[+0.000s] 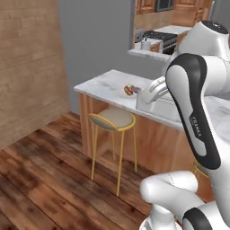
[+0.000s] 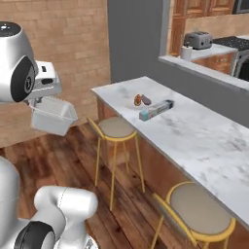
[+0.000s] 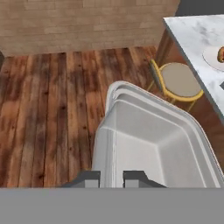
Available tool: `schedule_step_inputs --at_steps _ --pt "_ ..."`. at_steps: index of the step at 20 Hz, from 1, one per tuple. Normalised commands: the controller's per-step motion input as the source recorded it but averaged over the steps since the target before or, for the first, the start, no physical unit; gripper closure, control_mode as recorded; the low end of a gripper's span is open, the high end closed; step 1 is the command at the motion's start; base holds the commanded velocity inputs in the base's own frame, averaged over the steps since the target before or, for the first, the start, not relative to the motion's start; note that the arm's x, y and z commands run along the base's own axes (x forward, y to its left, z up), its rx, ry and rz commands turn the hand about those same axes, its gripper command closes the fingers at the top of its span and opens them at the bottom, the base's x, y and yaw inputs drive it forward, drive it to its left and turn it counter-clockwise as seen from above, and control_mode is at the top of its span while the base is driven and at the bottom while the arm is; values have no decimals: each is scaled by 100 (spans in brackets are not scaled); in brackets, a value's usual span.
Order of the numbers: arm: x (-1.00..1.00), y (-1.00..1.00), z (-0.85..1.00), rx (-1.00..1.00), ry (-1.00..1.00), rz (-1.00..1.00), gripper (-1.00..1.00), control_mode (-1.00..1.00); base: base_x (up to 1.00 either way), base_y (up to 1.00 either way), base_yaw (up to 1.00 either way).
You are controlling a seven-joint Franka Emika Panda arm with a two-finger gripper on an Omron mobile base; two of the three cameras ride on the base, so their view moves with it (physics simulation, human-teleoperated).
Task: Retrieve the tupperware and aluminum foil from the cabinet and place them on the dining counter near the plate with hot dog and eggplant to prepare for storing leftovers.
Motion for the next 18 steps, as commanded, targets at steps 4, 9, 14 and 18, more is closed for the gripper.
schedule_step_inputs --at_steps 4,9,14,18 --pt "0 0 0 0 0 0 100 100 100 100 -49" --pt "0 0 0 0 0 0 100 100 100 100 -50" --pt "0 0 0 0 0 0 100 100 100 100 -51" --pt "0 0 0 0 0 0 100 100 100 83 -52"
